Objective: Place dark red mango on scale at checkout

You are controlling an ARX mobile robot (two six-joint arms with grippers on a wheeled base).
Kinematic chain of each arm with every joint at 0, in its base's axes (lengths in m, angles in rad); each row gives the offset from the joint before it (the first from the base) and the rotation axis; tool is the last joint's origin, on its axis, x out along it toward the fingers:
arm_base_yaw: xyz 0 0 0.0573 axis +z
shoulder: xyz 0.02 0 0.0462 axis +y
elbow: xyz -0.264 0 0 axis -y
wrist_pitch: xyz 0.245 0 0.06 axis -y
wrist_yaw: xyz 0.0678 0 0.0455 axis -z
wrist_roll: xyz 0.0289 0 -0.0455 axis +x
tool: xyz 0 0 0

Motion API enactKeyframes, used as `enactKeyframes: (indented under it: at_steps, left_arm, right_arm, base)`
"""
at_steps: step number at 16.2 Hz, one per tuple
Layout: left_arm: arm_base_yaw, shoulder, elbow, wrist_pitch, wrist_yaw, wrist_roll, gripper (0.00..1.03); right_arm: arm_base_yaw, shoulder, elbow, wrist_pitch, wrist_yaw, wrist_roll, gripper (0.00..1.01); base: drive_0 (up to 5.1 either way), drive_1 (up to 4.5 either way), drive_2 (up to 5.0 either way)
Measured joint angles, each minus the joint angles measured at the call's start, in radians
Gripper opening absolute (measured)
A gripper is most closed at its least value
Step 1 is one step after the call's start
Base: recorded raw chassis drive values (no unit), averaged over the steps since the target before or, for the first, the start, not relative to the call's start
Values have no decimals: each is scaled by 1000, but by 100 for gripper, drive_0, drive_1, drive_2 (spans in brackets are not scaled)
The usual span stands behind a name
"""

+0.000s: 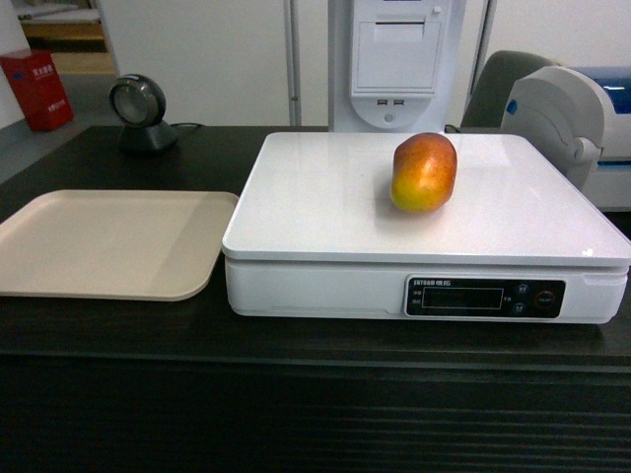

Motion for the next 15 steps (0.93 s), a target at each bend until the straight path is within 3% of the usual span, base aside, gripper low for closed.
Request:
enactKeyframes:
  at_steps: [7,8,15]
  left_arm:
    - [0,-217,-73,-138,0,0,2]
    - [0,-224,-104,-90,0,0,2]
    - [0,-457,-109,-325,0,0,2]
  right_arm:
    - [0,0,0,0,0,0,98]
    - [0,0,0,0,0,0,98]
    - [0,0,0,0,0,0,98]
  base:
    - [0,0,0]
    - [0,0,0]
    - [0,0,0]
